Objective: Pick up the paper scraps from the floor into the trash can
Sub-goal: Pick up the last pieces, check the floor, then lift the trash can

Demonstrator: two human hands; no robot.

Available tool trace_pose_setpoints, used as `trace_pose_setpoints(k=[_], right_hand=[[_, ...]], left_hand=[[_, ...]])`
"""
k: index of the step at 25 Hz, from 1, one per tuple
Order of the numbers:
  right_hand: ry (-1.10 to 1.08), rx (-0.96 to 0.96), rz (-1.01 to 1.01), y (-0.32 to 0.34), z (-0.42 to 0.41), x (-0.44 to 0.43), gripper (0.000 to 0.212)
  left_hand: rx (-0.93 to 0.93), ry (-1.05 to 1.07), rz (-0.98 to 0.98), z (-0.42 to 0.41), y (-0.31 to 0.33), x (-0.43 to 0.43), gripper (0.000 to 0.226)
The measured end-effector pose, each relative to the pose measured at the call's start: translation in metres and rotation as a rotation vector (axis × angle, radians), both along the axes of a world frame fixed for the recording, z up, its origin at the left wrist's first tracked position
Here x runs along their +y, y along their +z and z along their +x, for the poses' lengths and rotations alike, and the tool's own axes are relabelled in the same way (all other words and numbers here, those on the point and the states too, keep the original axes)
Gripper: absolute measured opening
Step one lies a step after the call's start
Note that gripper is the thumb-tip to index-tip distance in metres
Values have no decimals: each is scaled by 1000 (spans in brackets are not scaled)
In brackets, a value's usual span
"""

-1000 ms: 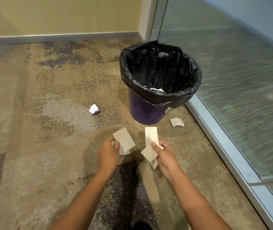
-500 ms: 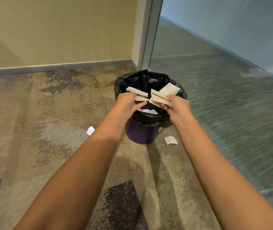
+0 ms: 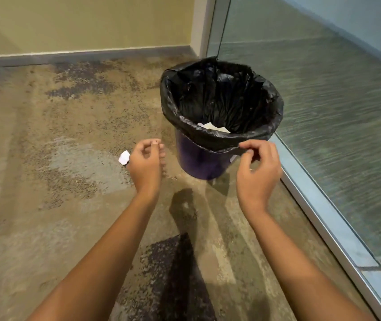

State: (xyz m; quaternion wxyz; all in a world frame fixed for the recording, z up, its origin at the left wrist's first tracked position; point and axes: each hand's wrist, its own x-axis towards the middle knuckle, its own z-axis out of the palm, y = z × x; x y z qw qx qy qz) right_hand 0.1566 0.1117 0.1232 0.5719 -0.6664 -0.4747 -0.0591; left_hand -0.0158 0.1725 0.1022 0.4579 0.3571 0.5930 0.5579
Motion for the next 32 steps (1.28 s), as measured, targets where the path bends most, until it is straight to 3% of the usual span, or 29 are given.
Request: trace_pose_setpoints(k=[4,7,11,13,15,20,24,26,29,32], right_hand=[[65,-51,-179,-87,16,-11,22],[39,1,-445,-138,36,-1,31],[-23,67,-840,-172,74,43,55],[-91,173,-1024,-180,88,63,60],[-141,134,-1140,-193,89,72,57],[-180,-108,-1155,-222,89,70,47],[-182,-128,-1014,-223,103,62,30],[-205,-142,-985,-219,107,52,28],[-181,-256,-1027,-214,109,31,40],[-145,-328,-1028,-213,107,16,44]], left_hand=[[424,34,-103,-37,-71,-7,10],[633,-43,-142,-65,-120,6,14],[945,-172,-259,-79,-158,41,48],[989,-237,-303,-87,-172,64,67],[1084,-301,-299,-100,-187,91,77],[1315,-451,-163,-117,-205,126,56],[1276,-299,-112,-113,-196,128,34],[1255,-291,-160,-109,-189,134,39],[1333,-490,-174,-107,-196,143,63],[1399,-586,-235,-108,-207,142,58]])
